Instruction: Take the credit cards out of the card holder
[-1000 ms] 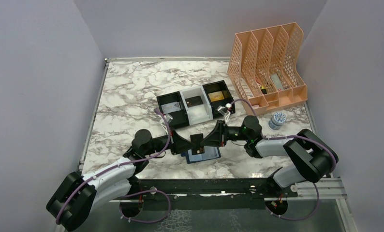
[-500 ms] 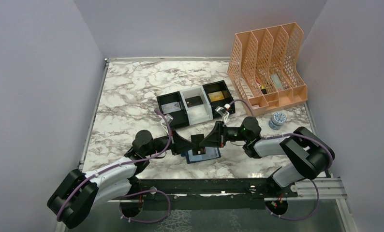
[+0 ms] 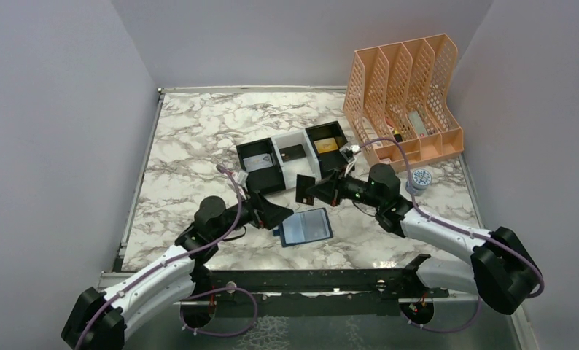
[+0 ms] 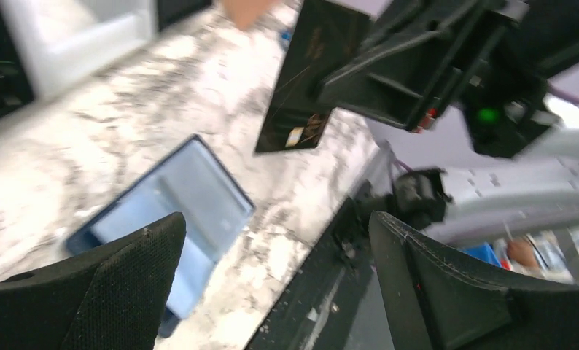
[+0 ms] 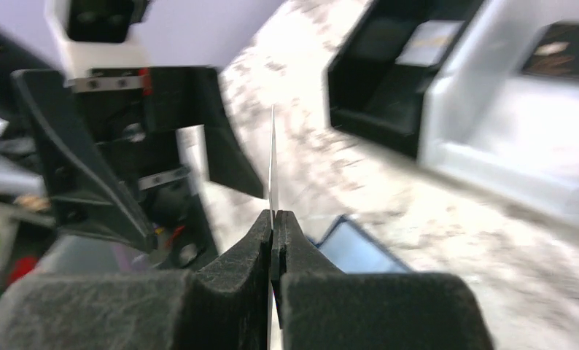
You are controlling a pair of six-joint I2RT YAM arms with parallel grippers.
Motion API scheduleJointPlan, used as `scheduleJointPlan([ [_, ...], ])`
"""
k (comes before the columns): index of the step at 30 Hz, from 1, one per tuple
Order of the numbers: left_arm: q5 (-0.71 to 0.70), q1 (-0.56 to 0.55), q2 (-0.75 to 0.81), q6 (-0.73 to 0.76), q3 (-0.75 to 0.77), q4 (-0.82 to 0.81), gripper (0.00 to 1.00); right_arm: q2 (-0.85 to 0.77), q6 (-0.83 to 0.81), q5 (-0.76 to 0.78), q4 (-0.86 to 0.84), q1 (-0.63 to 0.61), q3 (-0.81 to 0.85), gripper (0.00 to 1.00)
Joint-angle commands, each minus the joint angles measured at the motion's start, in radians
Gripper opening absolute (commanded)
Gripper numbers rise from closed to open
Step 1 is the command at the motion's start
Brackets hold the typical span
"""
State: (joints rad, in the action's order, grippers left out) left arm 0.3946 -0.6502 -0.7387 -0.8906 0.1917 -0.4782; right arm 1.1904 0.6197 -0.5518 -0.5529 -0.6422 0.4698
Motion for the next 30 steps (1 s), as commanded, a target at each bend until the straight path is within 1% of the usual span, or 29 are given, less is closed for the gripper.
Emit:
scheduleJointPlan([
  [1, -0.324, 0.000, 0.112, 0.040, 0.079, 0.434, 0.99, -0.041, -0.244, 0.339, 0.245, -0.002, 0.073, 0.01],
  [4, -0.454, 0.001, 0.168, 0.017, 0.104, 0.612, 0.99, -0.008, -0.346, 0.388, 0.292, -0.002, 0.138, 0.01],
  [7, -0.519, 0.001, 0.213, -0.013, 0.108, 0.699, 0.99, 0.054, -0.426, 0.415, 0.310, -0.004, 0.213, 0.01],
  [10, -0.529, 0.001, 0.241, -0.020, 0.100, 0.712, 0.99, 0.124, -0.530, 0.431, 0.275, -0.016, 0.261, 0.01],
  [12, -0.533, 0.001, 0.242, -0.019, 0.104, 0.723, 0.99, 0.159, -0.600, 0.491, 0.232, -0.034, 0.278, 0.01],
  [15, -0.550, 0.001, 0.227, -0.018, 0.127, 0.757, 0.99, 0.222, -0.774, 0.532, 0.139, -0.059, 0.290, 0.01],
  [19, -0.563, 0.001, 0.205, -0.020, 0.137, 0.771, 0.99, 0.362, -0.993, 0.615, 0.144, -0.094, 0.383, 0.01],
  [21, -0.557, 0.002, 0.200, -0.020, 0.144, 0.773, 0.99, 0.408, -1.038, 0.606, 0.109, -0.097, 0.398, 0.01],
  [23, -0.553, 0.002, 0.201, -0.020, 0.147, 0.774, 0.99, 0.442, -1.056, 0.594, -0.007, -0.097, 0.377, 0.01],
  [26, -0.549, 0.003, 0.207, -0.031, 0.148, 0.769, 0.99, 0.492, -1.100, 0.565, -0.002, -0.099, 0.418, 0.01],
  [30, -0.533, 0.003, 0.209, -0.027, 0.155, 0.764, 0.99, 0.598, -1.153, 0.626, -0.009, -0.099, 0.486, 0.01],
])
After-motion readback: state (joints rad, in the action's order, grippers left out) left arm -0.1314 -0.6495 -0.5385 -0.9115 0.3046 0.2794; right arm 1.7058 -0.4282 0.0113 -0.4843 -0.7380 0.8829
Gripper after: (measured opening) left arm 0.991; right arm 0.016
